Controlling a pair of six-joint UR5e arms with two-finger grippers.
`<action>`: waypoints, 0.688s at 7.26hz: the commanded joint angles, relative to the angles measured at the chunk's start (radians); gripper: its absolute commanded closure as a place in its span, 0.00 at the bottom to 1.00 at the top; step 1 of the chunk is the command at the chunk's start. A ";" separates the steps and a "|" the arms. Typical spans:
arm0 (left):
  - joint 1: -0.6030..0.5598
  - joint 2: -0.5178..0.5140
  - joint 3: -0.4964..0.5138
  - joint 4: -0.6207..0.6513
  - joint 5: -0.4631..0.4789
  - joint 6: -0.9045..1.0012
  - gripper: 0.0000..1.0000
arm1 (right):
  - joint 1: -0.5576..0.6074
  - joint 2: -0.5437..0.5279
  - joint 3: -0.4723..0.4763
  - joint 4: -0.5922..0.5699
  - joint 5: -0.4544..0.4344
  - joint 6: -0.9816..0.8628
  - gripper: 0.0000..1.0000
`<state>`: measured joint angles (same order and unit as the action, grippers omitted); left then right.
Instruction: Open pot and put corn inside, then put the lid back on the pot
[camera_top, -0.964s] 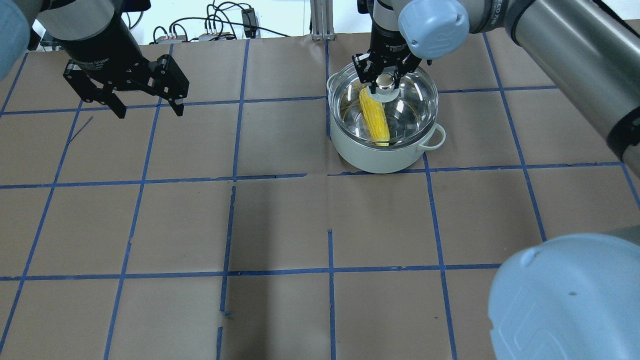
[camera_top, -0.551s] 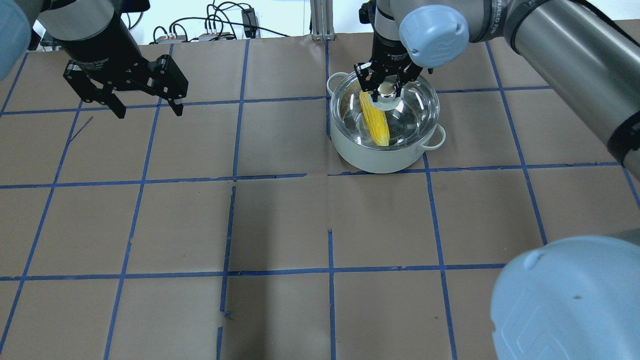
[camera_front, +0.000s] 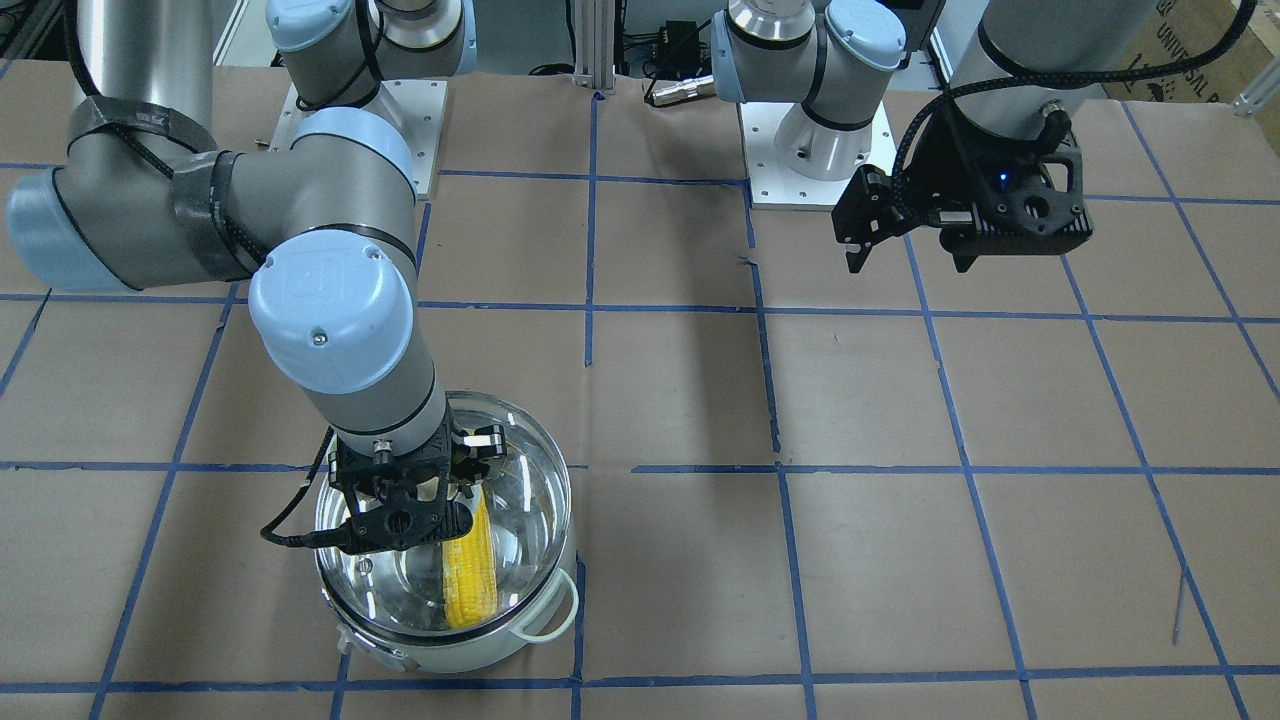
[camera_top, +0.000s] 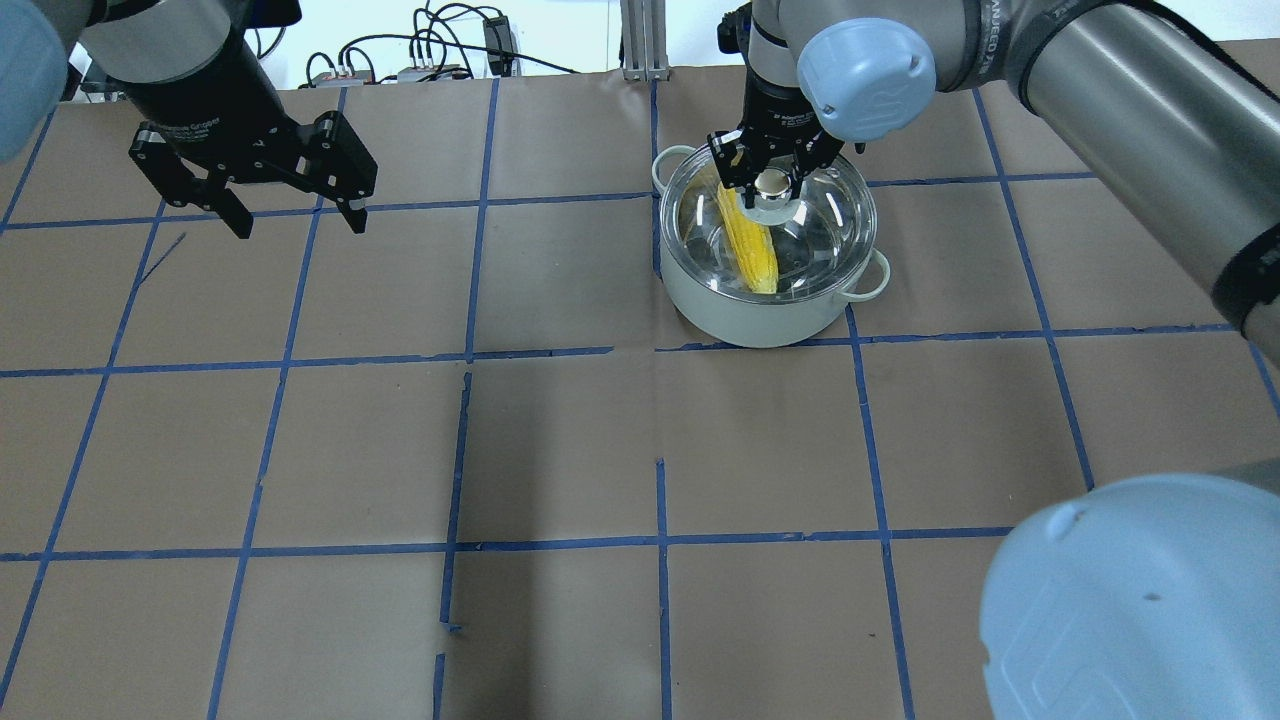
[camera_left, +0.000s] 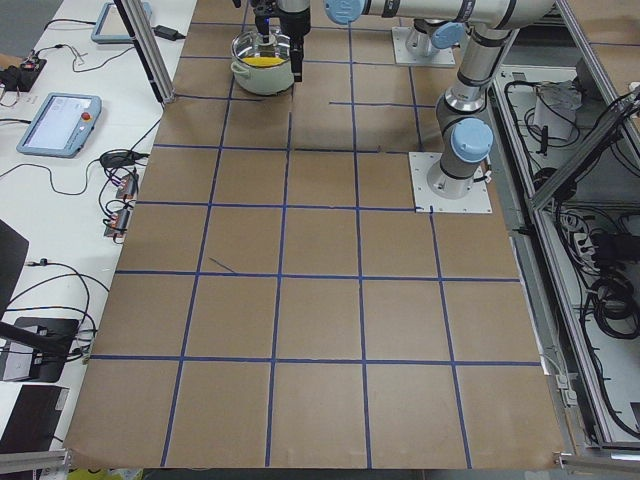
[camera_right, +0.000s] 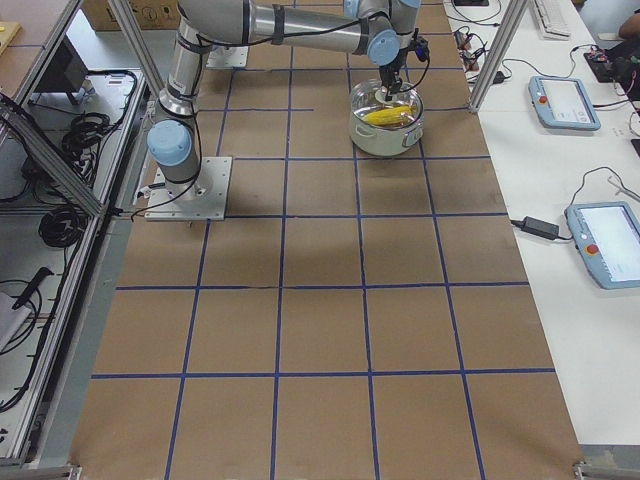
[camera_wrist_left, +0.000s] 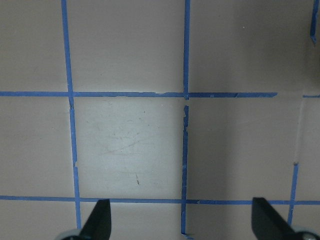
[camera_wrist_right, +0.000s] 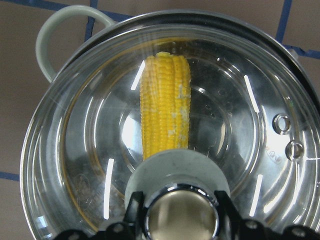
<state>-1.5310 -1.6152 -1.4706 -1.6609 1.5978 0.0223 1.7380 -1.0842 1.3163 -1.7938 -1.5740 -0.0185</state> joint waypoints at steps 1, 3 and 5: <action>0.000 0.001 -0.004 0.001 0.001 0.001 0.00 | 0.002 -0.002 -0.005 -0.028 -0.003 0.002 0.48; 0.000 0.001 -0.004 0.001 0.001 0.001 0.00 | -0.003 0.000 -0.008 -0.033 -0.005 0.000 0.48; 0.000 0.001 -0.005 0.001 0.001 0.001 0.00 | -0.003 0.000 -0.006 -0.039 -0.015 -0.001 0.48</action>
<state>-1.5312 -1.6138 -1.4750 -1.6598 1.5984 0.0230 1.7355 -1.0849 1.3091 -1.8303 -1.5836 -0.0186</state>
